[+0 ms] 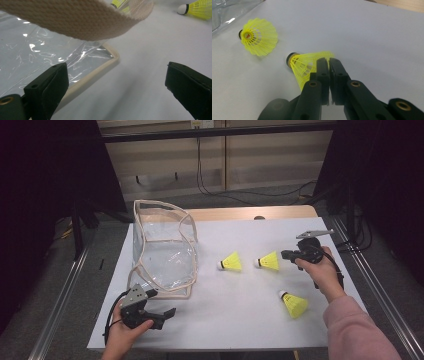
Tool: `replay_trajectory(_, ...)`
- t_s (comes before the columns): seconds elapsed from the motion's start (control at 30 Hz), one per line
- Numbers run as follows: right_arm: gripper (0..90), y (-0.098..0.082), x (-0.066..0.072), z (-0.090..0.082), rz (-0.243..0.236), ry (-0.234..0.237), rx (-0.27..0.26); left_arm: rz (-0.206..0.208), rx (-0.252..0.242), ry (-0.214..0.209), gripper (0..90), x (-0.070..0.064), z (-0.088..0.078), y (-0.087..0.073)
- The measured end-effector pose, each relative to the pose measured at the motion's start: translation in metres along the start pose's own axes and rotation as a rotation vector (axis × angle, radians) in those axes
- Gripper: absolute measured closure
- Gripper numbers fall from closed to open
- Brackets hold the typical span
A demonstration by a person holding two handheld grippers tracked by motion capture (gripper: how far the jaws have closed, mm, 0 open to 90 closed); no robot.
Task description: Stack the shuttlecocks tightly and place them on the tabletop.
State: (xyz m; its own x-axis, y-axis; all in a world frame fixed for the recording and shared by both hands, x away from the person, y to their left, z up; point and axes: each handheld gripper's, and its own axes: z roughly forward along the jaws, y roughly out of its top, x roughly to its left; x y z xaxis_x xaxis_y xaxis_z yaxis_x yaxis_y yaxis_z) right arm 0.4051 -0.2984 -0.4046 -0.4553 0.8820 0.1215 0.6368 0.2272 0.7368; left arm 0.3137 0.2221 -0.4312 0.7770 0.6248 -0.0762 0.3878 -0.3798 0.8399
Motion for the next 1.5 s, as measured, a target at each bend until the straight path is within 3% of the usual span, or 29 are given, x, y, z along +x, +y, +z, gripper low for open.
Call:
replay_trajectory(0.6, 82.8, 0.003, 0.013, 0.005, -0.021, 0.042, 0.021, 0.000, -0.003, -0.002, 5.0, 0.000, 0.001, 0.000)
replay_trajectory(0.8, 71.9, 0.002, 0.015, 0.007, -0.025, 0.062, 0.019, 0.003, 0.002, -0.003, 5.0, 0.000, 0.001, 0.000)
replay_trajectory(1.13, 66.0, 0.005, 0.020, 0.004, -0.026, 0.061, 0.000, 0.009, 0.004, -0.001, 5.0, 0.000, 0.001, 0.000)
replay_trajectory(1.4, 50.0, 0.004, 0.024, 0.007, -0.029, 0.092, 0.030, 0.003, -0.002, -0.004, 5.0, 0.000, 0.001, 0.000)
replay_trajectory(1.47, 47.6, 0.003, 0.024, 0.009, -0.016, 0.093, 0.038, 0.000, -0.001, -0.002, 5.0, 0.000, 0.001, 0.000)
replay_trajectory(1.5, 46.0, 0.003, 0.026, 0.009, 0.001, 0.112, 0.069, -0.001, -0.002, -0.002, 5.0, 0.000, 0.001, 0.000)
